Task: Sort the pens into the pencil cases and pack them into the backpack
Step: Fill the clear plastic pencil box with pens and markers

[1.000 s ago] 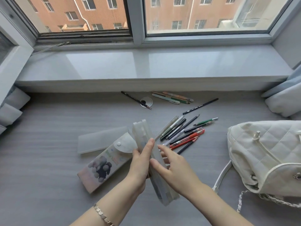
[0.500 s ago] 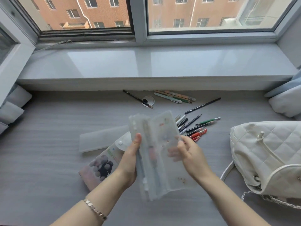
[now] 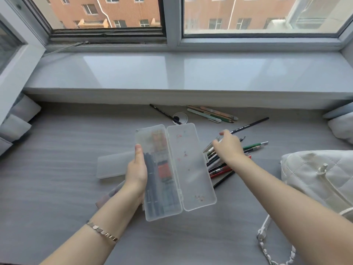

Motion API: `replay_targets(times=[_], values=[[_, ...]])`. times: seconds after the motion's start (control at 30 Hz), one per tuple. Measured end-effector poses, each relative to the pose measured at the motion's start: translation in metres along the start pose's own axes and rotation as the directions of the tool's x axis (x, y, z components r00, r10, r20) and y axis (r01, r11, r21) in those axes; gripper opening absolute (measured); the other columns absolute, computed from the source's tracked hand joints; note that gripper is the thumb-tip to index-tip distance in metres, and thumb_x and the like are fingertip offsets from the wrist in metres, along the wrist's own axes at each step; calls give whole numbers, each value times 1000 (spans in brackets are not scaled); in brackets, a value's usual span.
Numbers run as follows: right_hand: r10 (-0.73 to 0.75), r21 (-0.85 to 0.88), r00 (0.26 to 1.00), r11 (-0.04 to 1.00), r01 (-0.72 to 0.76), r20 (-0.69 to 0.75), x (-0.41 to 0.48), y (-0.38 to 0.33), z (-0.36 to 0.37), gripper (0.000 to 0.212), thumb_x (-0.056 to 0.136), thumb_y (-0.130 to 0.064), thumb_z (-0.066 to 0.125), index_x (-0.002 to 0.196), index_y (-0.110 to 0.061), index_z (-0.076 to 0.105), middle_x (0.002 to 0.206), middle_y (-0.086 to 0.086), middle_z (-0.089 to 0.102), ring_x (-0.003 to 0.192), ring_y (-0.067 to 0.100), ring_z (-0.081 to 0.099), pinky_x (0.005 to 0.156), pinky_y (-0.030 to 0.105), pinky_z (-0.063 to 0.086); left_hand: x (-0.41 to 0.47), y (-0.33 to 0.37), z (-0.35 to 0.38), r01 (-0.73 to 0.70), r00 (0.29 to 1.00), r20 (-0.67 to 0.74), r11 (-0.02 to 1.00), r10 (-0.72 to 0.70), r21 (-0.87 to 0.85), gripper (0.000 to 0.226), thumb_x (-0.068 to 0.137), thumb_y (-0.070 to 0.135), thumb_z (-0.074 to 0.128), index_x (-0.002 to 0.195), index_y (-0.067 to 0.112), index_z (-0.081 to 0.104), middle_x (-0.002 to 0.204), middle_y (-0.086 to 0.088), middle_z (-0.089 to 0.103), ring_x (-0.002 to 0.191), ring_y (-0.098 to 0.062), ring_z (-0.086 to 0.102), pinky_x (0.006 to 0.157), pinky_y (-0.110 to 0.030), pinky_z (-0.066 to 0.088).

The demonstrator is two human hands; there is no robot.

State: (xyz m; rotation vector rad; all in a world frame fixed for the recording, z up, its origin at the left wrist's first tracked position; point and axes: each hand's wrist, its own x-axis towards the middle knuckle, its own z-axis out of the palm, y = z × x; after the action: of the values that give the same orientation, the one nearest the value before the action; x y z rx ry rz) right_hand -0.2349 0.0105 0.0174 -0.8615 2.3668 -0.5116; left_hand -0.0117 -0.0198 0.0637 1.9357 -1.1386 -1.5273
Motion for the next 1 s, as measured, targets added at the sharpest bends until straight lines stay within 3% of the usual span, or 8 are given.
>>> replay_targets(times=[0.1, 0.23, 0.43, 0.57, 0.67, 0.83, 0.93, 1.0], values=[[46, -254, 997, 967, -30, 60, 19, -9, 9, 35, 91, -19, 46, 121, -1, 43, 124, 23, 52, 110, 37, 53, 78, 33, 42, 6, -2, -5, -28, 999, -40, 999, 30, 29, 72, 94, 58, 20, 132, 4, 48, 134, -11, 51, 126, -29, 45, 104, -35, 32], [60, -338, 996, 940, -36, 60, 28, -18, 27, 38, 91, -19, 51, 122, 0, 40, 125, 25, 50, 112, 37, 53, 84, 35, 46, 8, -2, -13, -62, 997, -43, 998, 63, 18, 60, 95, 56, 21, 116, 14, 58, 115, -5, 58, 107, -24, 51, 93, -31, 37], [39, -227, 995, 974, -18, 87, 26, -23, 37, 43, 88, -12, 54, 122, 4, 33, 123, 27, 51, 107, 37, 55, 80, 36, 46, 8, -7, -16, -34, 999, -34, 999, 34, 23, 63, 95, 56, 22, 117, 11, 60, 110, -5, 60, 100, -23, 52, 88, -30, 38], [-100, -11, 989, 995, 102, 111, 21, -18, 7, 43, 88, -3, 43, 129, 3, 32, 101, 18, 60, 88, 30, 55, 78, 39, 47, 7, -9, -14, -21, 999, -31, 1000, 22, 23, 62, 95, 55, 22, 119, 10, 59, 107, -1, 57, 98, -20, 48, 86, -27, 34], [-269, 188, 963, 945, 268, -22, 5, -26, -28, 42, 90, -6, 45, 131, -5, 35, 90, 7, 53, 82, 24, 51, 71, 32, 42, 6, -15, -10, 1, 1000, -8, 999, -1, 38, 64, 94, 58, 23, 116, 12, 60, 118, -6, 61, 109, -25, 53, 97, -32, 39], [-628, 277, 773, 730, 625, -90, -58, -54, -44, 34, 86, -6, 58, 118, -11, 50, 68, -9, 47, 61, 1, 46, 62, 4, 38, 1, -18, 8, 35, 999, 30, 999, -35, 19, 57, 96, 52, 25, 117, 10, 58, 118, -3, 57, 109, -23, 53, 95, -28, 38], [-795, 140, 594, 579, 804, -125, -88, -61, -34, 28, 86, -14, 54, 112, -6, 59, 68, -13, 38, 64, 5, 45, 68, 13, 42, -4, -20, 14, -24, 999, 36, 997, 21, 67, 59, 96, 52, 27, 121, 7, 56, 125, -8, 59, 114, -24, 53, 97, -29, 38], [-807, 173, 568, 543, 822, -164, -96, -67, -33, 29, 87, -18, 49, 111, -6, 60, 69, -12, 38, 64, 6, 47, 66, 15, 42, -10, -19, 16, -95, 995, 44, 991, 91, 97, 55, 98, 46, 27, 126, 7, 53, 124, -3, 56, 117, -19, 49, 92, -23, 32]])
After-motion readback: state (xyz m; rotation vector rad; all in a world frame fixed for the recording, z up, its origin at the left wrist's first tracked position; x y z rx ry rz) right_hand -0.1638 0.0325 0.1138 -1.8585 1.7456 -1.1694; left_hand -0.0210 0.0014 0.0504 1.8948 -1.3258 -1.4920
